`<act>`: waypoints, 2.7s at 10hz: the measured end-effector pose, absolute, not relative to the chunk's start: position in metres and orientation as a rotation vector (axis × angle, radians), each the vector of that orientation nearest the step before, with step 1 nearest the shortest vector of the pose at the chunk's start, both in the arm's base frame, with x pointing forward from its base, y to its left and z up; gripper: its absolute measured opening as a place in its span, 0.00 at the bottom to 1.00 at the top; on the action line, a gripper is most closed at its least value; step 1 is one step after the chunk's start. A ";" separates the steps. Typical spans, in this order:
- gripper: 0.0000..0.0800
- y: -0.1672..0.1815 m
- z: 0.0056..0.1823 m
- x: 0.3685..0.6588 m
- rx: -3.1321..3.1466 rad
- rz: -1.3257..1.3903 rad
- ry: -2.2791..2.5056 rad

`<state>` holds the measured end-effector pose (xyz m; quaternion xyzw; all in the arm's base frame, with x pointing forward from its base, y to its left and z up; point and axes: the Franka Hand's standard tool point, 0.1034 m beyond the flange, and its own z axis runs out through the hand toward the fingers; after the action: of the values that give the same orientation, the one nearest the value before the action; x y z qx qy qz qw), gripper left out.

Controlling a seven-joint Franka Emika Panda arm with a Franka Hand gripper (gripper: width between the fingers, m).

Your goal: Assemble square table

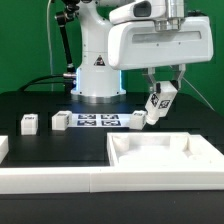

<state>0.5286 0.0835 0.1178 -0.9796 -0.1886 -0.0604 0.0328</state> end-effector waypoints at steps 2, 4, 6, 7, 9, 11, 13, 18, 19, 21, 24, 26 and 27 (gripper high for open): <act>0.36 0.085 0.116 0.530 -3.013 -0.182 -0.562; 0.36 0.098 0.109 0.553 -2.987 -0.151 -0.500; 0.36 0.107 0.116 0.571 -2.979 -0.193 -0.502; 0.36 0.106 0.115 0.570 -2.980 -0.190 -0.504; 0.36 0.106 0.115 0.570 -2.980 -0.189 -0.503; 0.36 0.103 0.111 0.567 -2.975 -0.162 -0.394; 0.36 0.104 0.115 0.574 -2.955 -0.099 -0.294; 0.36 0.094 0.109 0.583 -2.970 -0.435 -0.296; 0.36 0.091 0.114 0.591 -2.966 -0.546 -0.290; 0.36 0.091 0.116 0.596 -2.951 -0.701 -0.278; 0.36 0.100 0.114 0.595 -2.950 -0.662 -0.301; 0.36 0.100 0.114 0.595 -2.950 -0.660 -0.301; 0.36 0.103 0.117 0.599 -2.946 -0.656 -0.305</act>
Offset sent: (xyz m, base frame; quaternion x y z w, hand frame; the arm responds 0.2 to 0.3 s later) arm 0.0614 0.0325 0.0017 0.0733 0.0087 0.0778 0.9942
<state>0.5989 0.1030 0.1165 -0.9697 -0.1005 -0.2158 0.0543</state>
